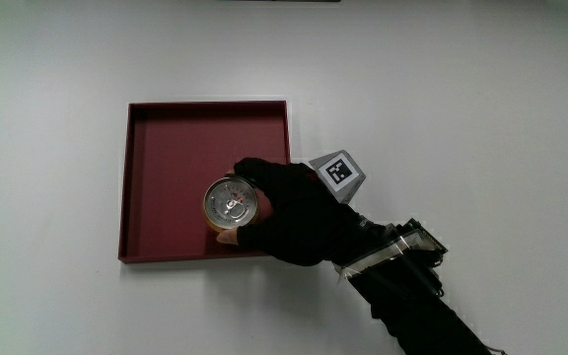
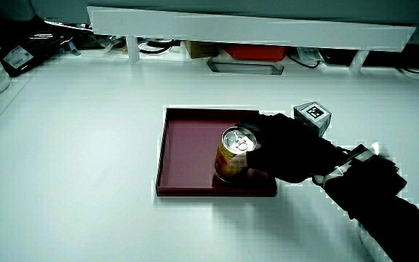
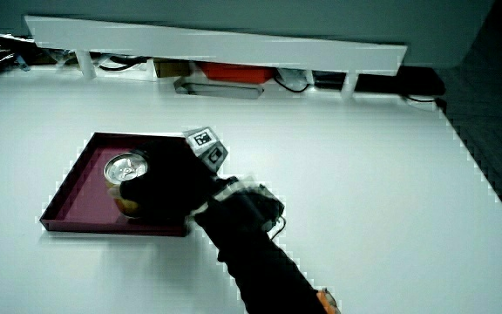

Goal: Place red bull into plate

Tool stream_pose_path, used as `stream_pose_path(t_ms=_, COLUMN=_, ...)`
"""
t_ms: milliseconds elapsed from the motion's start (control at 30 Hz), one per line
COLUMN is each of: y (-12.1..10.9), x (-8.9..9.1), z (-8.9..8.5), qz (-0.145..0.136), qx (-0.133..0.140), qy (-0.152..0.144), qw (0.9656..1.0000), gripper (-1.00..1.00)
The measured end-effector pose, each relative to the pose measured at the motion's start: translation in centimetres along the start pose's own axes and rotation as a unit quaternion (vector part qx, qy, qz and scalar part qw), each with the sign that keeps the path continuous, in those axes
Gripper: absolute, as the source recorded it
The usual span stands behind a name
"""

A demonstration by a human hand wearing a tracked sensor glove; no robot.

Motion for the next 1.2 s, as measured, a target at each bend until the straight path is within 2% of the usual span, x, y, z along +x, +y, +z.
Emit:
stream_pose_path(t_ms=33, y=0.1, x=0.3, z=0.0, qz=-0.019, qx=-0.002, qy=-0.010, qw=0.9998, gripper=0.00)
stream_pose_path(t_ms=67, y=0.2, x=0.8, z=-0.1, qz=-0.014, qx=-0.002, qy=-0.001, qw=0.9999, gripper=0.00)
stream_pose_path(t_ms=200, y=0.5, x=2.1, z=-0.3, qz=-0.034, qx=0.001, qy=-0.001, qw=0.9994, gripper=0.00)
stream_pose_path(t_ms=267, y=0.6, x=2.6, z=-0.2, qz=-0.037, qx=-0.001, qy=0.017, qw=0.9992, gripper=0.00)
stream_pose_path(t_ms=400, y=0.8, x=2.7, z=-0.1, qz=-0.051, qx=-0.004, qy=0.016, qw=0.9986, gripper=0.00)
stream_pose_path(t_ms=467, y=0.9, x=2.8, z=0.0, qz=-0.055, qx=-0.009, qy=0.028, qw=0.9980, gripper=0.00)
stream_pose_path(t_ms=500, y=1.0, x=2.7, z=0.0, qz=-0.063, qx=-0.010, qy=0.021, qw=0.9978, gripper=0.00)
stream_pose_path(t_ms=733, y=1.1, x=3.0, z=-0.3, qz=-0.053, qx=-0.009, qy=0.027, qw=0.9982, gripper=0.00)
stream_pose_path(t_ms=833, y=1.1, x=3.1, z=-0.3, qz=-0.062, qx=-0.011, qy=0.024, qw=0.9977, gripper=0.00)
stream_pose_path(t_ms=1200, y=0.9, x=3.3, z=-0.3, qz=-0.066, qx=-0.010, qy=0.034, qw=0.9972, gripper=-0.41)
